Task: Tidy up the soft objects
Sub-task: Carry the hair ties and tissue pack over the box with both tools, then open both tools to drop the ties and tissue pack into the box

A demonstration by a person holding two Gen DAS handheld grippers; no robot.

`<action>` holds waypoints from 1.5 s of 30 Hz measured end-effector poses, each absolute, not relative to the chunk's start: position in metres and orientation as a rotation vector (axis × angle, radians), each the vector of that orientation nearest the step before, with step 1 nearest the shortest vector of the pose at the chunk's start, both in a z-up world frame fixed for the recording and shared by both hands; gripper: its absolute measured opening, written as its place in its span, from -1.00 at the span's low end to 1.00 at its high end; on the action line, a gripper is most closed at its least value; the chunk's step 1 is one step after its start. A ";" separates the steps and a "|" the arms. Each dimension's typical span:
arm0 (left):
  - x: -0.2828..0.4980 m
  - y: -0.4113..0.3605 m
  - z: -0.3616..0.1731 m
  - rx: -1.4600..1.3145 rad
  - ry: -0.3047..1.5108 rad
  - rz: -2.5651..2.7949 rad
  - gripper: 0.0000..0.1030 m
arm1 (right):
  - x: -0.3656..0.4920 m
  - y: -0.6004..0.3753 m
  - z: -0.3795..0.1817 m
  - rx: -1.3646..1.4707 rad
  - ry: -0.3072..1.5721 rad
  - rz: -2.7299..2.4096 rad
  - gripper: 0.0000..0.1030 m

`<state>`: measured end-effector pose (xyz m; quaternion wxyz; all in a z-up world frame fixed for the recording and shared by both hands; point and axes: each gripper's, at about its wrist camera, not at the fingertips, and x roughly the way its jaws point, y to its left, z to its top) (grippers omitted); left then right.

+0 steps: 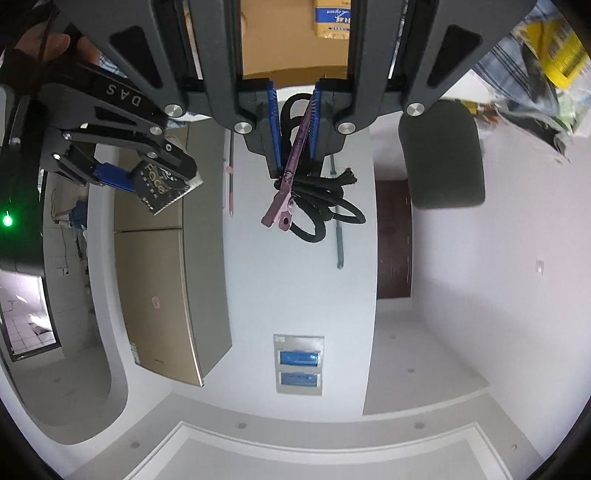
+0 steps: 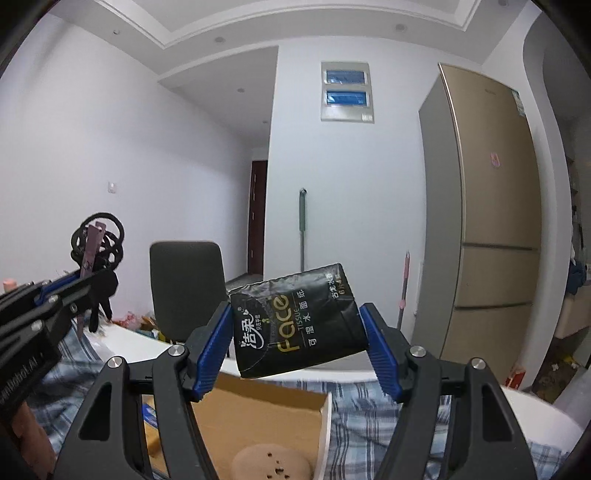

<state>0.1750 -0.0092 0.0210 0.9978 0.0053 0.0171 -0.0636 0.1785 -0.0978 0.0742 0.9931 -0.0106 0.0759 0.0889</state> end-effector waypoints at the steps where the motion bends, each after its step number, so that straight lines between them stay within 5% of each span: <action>1: 0.178 -0.011 0.017 0.011 0.044 -0.126 -0.73 | 0.181 -0.099 0.067 -0.013 0.175 0.181 0.31; 26: 0.246 0.006 -0.046 -0.024 0.391 -0.140 -0.72 | 0.220 -0.091 0.013 -0.082 0.430 0.236 0.31; 28: 0.253 0.009 -0.049 -0.055 0.436 -0.160 -0.70 | 0.224 -0.085 0.013 -0.087 0.442 0.239 0.42; 32: 0.251 0.016 -0.048 -0.085 0.424 -0.115 0.54 | 0.224 -0.088 0.012 -0.078 0.442 0.235 0.53; 45: 0.234 0.018 -0.033 -0.059 0.323 -0.091 0.54 | 0.223 -0.088 0.012 -0.076 0.436 0.232 0.53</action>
